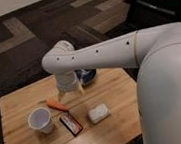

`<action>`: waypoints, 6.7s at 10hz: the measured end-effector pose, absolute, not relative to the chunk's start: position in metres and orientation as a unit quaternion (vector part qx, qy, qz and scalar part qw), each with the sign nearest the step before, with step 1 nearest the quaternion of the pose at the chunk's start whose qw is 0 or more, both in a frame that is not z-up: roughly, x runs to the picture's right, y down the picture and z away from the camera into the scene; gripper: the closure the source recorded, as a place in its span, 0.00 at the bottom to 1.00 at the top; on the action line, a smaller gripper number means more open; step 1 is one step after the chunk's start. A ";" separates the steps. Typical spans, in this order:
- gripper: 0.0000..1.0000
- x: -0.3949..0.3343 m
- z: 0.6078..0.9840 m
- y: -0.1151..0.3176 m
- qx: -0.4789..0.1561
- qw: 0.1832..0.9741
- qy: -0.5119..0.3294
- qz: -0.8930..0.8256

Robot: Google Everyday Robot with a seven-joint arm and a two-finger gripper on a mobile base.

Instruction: Push the ceramic bowl across the table

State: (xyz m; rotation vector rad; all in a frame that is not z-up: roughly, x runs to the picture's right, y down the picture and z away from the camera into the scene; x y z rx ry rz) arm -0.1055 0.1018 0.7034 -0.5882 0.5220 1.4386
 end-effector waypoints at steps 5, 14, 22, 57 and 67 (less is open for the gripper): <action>0.35 -0.105 0.703 0.102 -0.262 0.682 0.233 0.641; 0.35 -0.105 0.703 0.102 -0.262 0.682 0.233 0.641; 0.35 -0.105 0.703 0.102 -0.262 0.682 0.233 0.641; 0.35 0.006 0.901 0.021 -0.217 0.763 0.230 0.564; 0.35 0.012 0.904 -0.076 -0.161 0.781 0.173 0.577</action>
